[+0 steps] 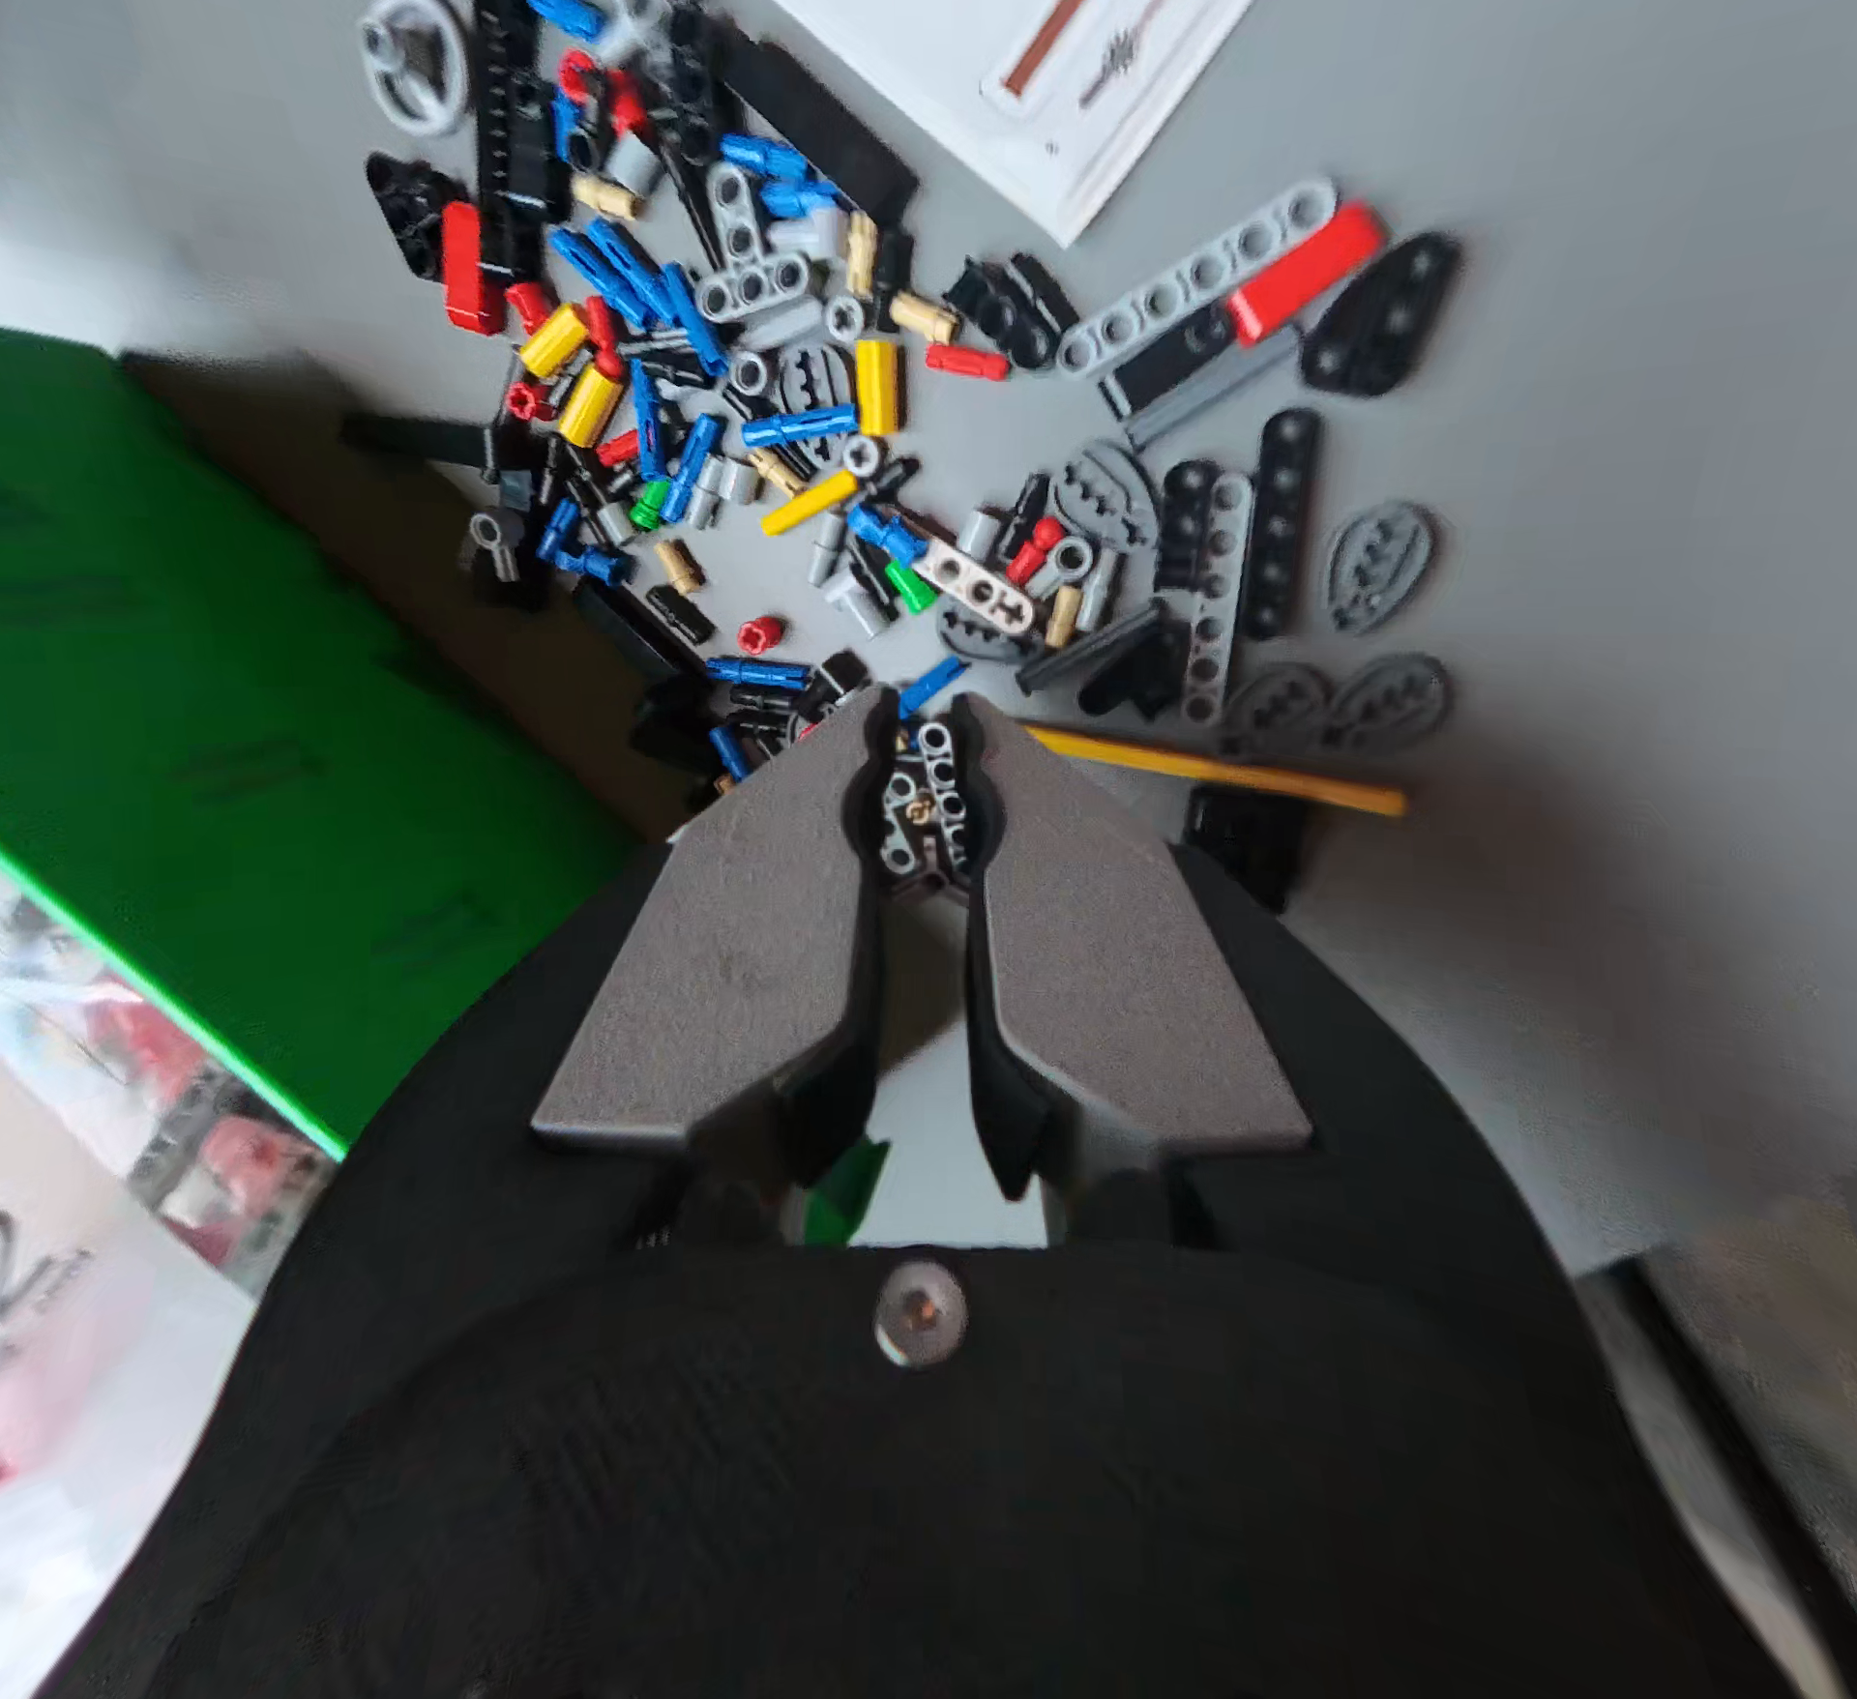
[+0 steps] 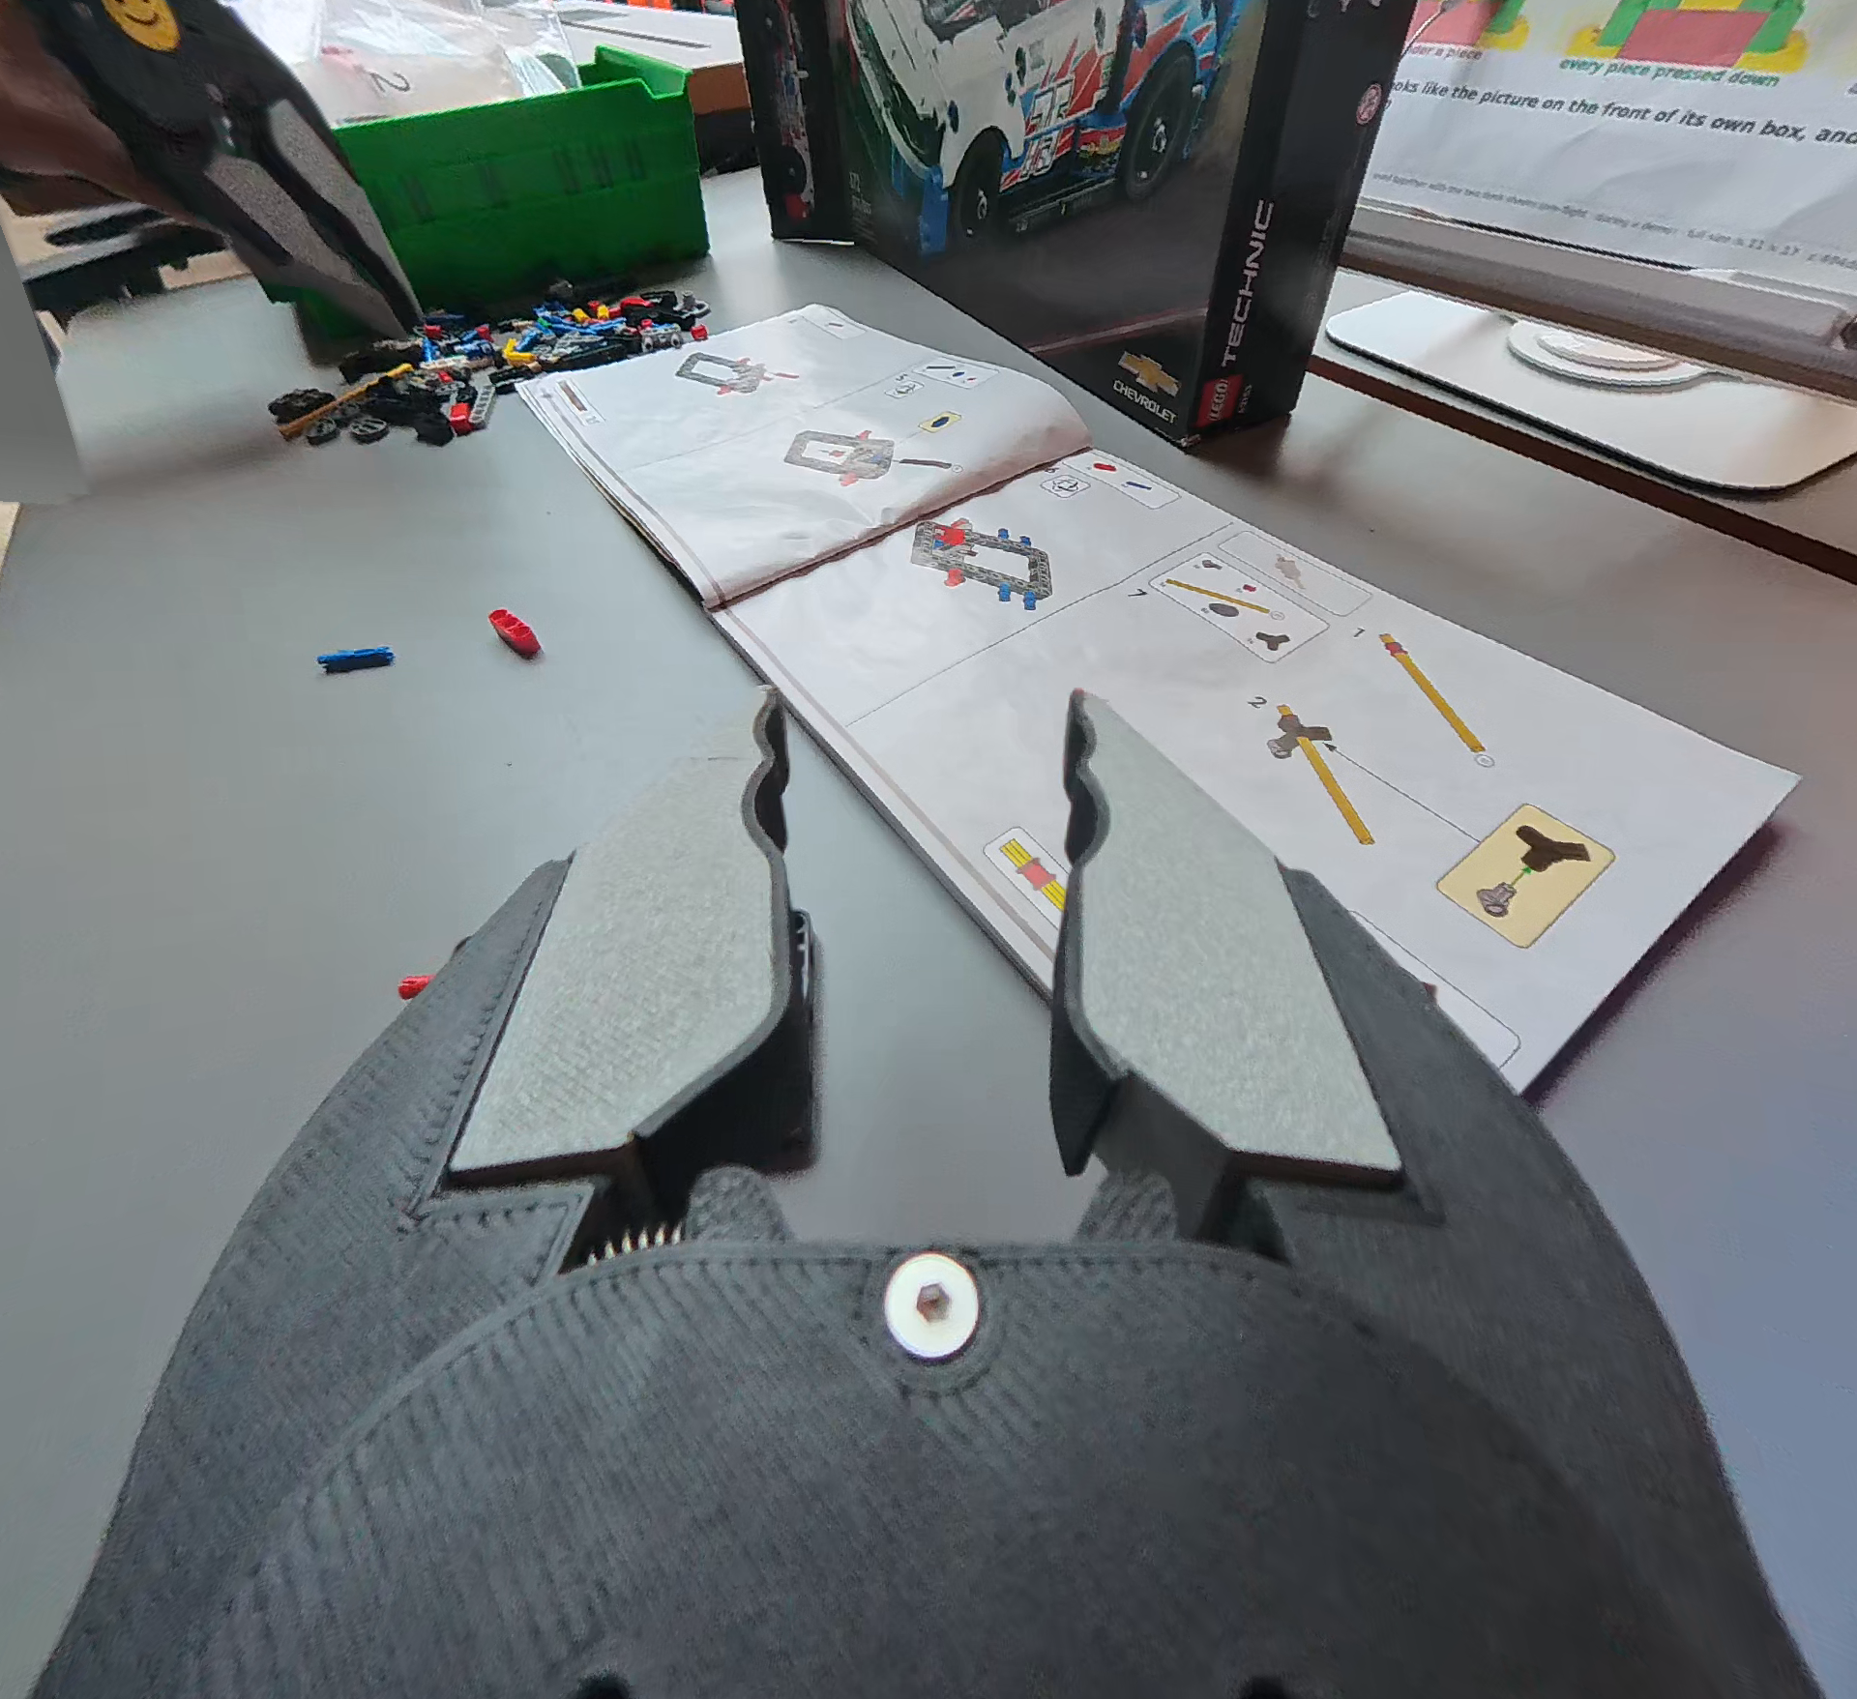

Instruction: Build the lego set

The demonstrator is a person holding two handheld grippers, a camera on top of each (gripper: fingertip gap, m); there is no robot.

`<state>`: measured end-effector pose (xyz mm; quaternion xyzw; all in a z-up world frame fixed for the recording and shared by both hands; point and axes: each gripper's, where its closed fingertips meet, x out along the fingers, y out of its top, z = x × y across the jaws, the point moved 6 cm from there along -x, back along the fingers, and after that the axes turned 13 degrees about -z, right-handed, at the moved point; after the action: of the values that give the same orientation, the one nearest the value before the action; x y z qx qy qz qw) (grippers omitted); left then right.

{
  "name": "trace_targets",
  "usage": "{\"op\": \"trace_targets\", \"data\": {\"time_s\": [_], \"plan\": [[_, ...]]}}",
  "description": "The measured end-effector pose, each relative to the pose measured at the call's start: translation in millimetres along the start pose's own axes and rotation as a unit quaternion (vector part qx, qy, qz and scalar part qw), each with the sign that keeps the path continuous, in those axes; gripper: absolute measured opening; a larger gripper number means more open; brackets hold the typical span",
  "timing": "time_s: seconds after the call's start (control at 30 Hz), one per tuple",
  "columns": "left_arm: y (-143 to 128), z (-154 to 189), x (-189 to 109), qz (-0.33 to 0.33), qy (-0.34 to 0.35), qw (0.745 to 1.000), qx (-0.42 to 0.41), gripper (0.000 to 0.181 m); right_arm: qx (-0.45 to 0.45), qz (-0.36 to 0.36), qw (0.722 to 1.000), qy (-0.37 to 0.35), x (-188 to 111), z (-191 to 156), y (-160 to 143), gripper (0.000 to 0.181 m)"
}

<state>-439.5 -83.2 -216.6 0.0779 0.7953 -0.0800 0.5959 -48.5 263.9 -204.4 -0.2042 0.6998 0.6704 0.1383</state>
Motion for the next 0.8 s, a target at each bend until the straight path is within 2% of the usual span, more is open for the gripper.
{"op": "trace_targets", "data": {"time_s": [0.07, 0.13, 0.27, 0.4, 0.63, 0.73, 0.8], "plan": [[0, -1, 3, -0.034, 0.014, 0.998, 0.051, 0.011, -0.002, 0.001, 1.0, 0.004, 0, -2, 0, 0.053], [2, -1, 5, -0.04, 0.008, 0.995, 0.089, 0.01, -0.003, 0.003, 1.0, 0.007, -1, -3, 1, 0.052], [8, 2, 7, -0.042, -0.027, 0.991, 0.123, 0.015, -0.005, 0.007, 1.0, 0.011, -2, -5, 2, 0.052], [5, -5, 18, -0.085, 0.003, 0.987, 0.136, 0.007, -0.005, 0.012, 1.0, 0.011, -4, -5, 3, 0.051], [4, -6, 15, -0.083, 0.006, 0.987, 0.139, 0.003, -0.003, 0.013, 1.0, 0.014, -4, -5, 3, 0.051], [4, -13, -4, -0.055, 0.022, 0.992, 0.107, 0.003, -0.004, 0.016, 1.0, 0.015, -5, -6, 3, 0.05], [13, -5, -25, -0.004, 0.0, 0.997, 0.08, 0.003, -0.006, 0.016, 1.0, 0.014, -6, -6, 4, 0.05]]}}
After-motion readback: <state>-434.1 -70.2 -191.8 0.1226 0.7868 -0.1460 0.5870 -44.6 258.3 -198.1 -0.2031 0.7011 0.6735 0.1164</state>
